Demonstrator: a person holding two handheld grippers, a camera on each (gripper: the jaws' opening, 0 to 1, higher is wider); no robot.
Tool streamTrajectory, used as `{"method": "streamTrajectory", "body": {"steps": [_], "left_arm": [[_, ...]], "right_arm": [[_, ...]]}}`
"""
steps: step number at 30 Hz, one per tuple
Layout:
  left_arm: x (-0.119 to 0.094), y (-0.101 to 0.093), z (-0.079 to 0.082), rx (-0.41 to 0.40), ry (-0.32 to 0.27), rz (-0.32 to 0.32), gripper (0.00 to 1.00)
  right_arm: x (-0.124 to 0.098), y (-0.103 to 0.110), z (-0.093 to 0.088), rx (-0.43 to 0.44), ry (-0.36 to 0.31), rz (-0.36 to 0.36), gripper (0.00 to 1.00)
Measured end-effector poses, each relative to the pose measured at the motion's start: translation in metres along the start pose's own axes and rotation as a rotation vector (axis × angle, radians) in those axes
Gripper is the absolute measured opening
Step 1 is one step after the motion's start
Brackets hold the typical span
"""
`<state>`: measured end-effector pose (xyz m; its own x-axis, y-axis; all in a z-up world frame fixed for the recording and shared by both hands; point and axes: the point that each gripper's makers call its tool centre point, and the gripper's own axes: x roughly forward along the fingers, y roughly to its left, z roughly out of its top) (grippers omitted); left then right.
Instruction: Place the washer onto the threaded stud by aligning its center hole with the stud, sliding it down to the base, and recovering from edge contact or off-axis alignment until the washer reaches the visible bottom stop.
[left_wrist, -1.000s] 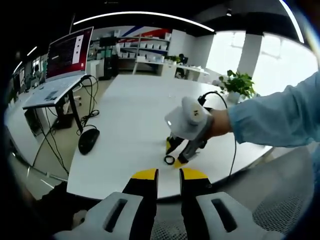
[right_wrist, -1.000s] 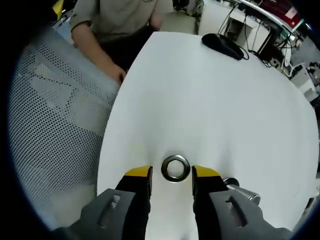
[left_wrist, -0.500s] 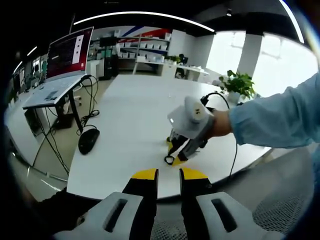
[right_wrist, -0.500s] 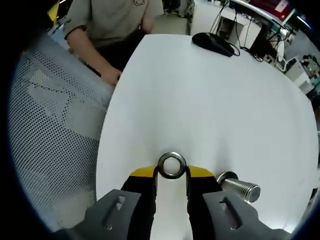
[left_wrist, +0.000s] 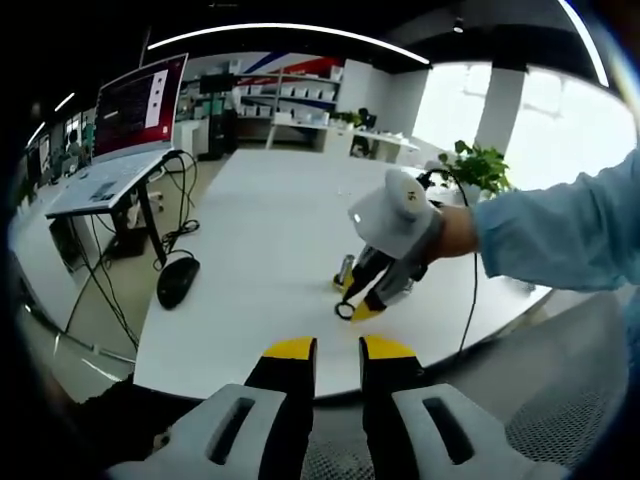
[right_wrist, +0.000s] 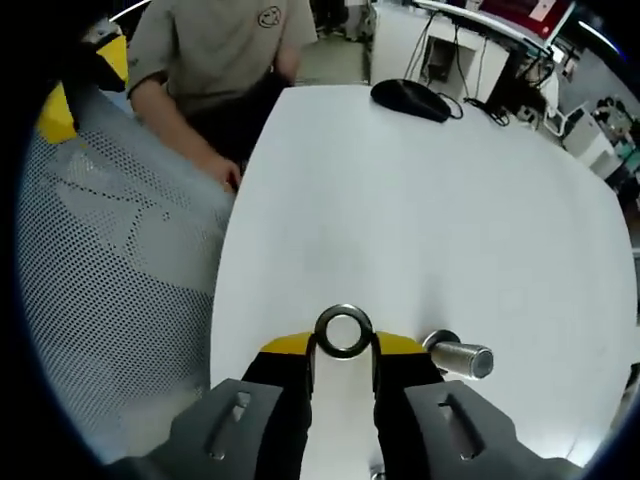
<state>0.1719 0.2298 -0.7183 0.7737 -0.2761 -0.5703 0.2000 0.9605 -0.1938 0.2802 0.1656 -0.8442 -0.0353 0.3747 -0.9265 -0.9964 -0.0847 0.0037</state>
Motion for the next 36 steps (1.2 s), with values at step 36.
{"method": "streamTrajectory", "body": {"steps": [36], "left_arm": [[0.0,0.001,0.0,-0.004,-0.002,0.005,0.15]], "right_arm": [[-0.045,-0.062,-0.006,-0.017,0.062,-0.171,0.23]]}}
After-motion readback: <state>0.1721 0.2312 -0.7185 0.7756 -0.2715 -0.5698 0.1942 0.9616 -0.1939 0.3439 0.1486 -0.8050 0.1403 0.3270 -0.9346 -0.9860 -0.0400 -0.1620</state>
